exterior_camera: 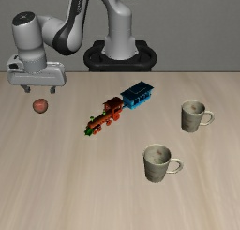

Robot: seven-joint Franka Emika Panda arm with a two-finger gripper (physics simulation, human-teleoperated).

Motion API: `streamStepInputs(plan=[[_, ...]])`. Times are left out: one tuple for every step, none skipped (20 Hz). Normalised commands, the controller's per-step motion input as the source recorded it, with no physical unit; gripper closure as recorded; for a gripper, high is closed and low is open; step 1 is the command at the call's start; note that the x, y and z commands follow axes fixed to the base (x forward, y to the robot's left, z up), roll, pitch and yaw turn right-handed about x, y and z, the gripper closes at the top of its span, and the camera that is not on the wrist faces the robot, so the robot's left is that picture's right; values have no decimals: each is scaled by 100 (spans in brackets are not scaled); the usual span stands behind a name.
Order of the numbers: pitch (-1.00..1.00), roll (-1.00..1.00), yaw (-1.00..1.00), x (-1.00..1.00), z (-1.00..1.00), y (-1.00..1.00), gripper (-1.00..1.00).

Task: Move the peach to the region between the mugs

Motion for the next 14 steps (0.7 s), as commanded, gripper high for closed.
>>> streamStepInputs(plan=[[0, 0, 0, 0, -100, 0, -100], [0, 0, 0, 0, -100, 0, -100], [0, 0, 0, 0, -100, 0, -100], [0, 0, 0, 0, 0, 0, 100], [0, 0, 0, 0, 0, 0, 100], [0, 0, 0, 0, 0, 0, 100], [0, 0, 0, 0, 0, 0, 100], [0, 0, 0, 0, 0, 0, 100], [0, 0, 0, 100, 0, 0, 100], [0, 0, 0, 100, 0, 0, 100], [0, 0, 0, 100, 0, 0, 100], [0, 0, 0, 100, 0, 0, 100], [0, 0, 0, 100, 0, 0, 100], [0, 0, 0, 100, 0, 0, 100]])
